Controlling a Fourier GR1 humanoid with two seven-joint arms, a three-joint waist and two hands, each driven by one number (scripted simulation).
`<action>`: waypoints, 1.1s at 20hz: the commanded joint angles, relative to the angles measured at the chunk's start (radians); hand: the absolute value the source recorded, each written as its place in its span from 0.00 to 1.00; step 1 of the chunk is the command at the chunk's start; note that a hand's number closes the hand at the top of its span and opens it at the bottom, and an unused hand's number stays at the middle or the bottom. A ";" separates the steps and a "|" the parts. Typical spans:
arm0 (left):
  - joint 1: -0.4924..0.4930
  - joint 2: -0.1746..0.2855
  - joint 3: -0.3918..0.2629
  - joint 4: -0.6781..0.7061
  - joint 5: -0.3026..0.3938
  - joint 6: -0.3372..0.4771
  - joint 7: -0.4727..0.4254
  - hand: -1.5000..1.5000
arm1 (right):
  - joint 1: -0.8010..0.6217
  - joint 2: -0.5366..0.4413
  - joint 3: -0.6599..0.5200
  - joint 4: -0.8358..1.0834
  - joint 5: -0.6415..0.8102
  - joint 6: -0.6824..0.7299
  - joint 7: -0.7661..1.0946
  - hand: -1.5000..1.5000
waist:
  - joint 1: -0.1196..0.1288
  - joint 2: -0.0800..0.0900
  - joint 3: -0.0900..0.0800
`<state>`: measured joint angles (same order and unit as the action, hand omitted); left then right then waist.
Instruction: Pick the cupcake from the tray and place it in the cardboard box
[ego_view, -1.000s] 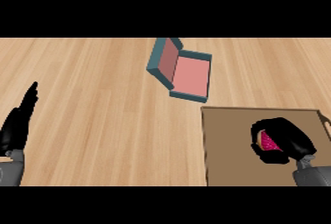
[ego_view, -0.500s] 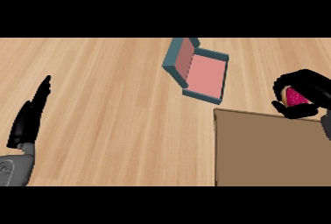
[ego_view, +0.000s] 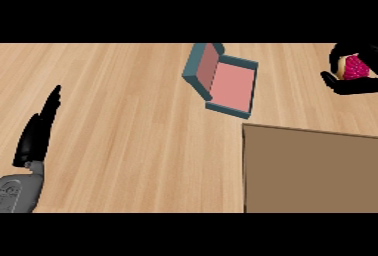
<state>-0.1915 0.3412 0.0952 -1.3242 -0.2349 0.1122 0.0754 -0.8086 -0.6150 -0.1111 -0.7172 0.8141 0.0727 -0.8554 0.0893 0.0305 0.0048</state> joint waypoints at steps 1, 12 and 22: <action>0.008 0.007 0.005 0.006 -0.011 0.005 -0.002 0.50 | -0.098 0.014 -0.038 0.129 -0.037 -0.042 -0.168 1.00 | -0.011 -0.004 -0.001; 0.014 0.023 0.037 -0.005 0.007 -0.013 0.011 0.50 | -0.418 0.141 -0.030 0.349 -0.075 0.195 -0.079 1.00 | -0.036 -0.016 -0.004; 0.030 0.015 0.036 0.023 0.000 -0.023 -0.033 0.50 | -0.590 0.330 -0.069 0.489 -0.099 0.173 0.169 1.00 | -0.028 -0.009 -0.005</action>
<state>-0.1625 0.3645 0.1426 -1.3018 -0.2268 0.0921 0.0474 -1.3349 -0.3234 -0.1641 -0.2843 0.7238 0.2303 -0.7471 0.0537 0.0160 -0.0002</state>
